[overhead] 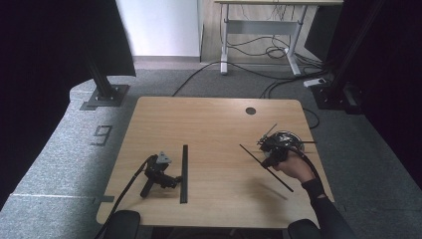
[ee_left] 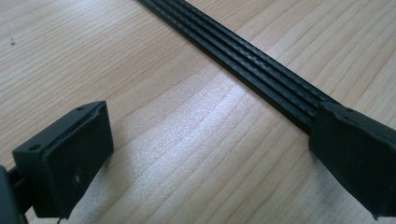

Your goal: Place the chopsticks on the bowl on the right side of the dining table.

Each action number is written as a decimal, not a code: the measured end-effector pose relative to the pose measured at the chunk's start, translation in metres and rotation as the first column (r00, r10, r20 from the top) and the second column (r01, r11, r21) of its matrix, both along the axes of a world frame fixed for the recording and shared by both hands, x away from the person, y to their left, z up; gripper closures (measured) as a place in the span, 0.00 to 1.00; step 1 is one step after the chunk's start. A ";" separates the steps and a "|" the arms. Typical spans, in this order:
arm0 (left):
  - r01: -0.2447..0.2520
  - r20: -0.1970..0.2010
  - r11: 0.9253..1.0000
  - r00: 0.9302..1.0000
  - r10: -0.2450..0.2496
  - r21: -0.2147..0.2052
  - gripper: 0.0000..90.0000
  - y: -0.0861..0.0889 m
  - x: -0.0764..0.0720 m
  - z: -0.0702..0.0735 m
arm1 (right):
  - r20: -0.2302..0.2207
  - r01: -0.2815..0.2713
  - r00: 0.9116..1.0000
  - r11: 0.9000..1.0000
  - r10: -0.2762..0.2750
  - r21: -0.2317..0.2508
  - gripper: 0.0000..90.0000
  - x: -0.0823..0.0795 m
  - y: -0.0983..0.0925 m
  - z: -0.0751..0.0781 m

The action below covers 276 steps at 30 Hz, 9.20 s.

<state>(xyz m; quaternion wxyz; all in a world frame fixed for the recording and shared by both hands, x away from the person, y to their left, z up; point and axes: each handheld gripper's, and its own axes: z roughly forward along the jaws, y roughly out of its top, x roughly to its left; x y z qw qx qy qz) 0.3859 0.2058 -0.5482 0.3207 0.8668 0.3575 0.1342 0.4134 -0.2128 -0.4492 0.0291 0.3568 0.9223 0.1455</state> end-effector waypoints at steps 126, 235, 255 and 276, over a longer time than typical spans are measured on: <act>-0.002 -0.001 1.000 1.000 0.002 -0.003 0.00 0.000 0.000 0.000 | 0.400 0.573 0.679 0.785 -0.615 0.235 0.11 -0.008 -0.148 -0.050; -0.002 -0.001 1.000 1.000 0.002 -0.001 0.00 0.000 0.000 0.000 | 0.400 0.363 0.772 0.859 -0.494 0.361 0.62 0.016 -0.090 -0.063; -0.002 0.000 1.000 1.000 0.002 -0.001 0.00 0.000 0.000 0.000 | 0.442 0.474 0.670 0.802 -0.597 0.364 0.15 0.002 -0.131 -0.059; -0.001 -0.002 1.000 1.000 0.001 -0.004 0.00 0.000 0.000 0.000 | 0.470 0.540 0.561 0.732 -0.681 0.416 0.00 -0.001 -0.163 -0.076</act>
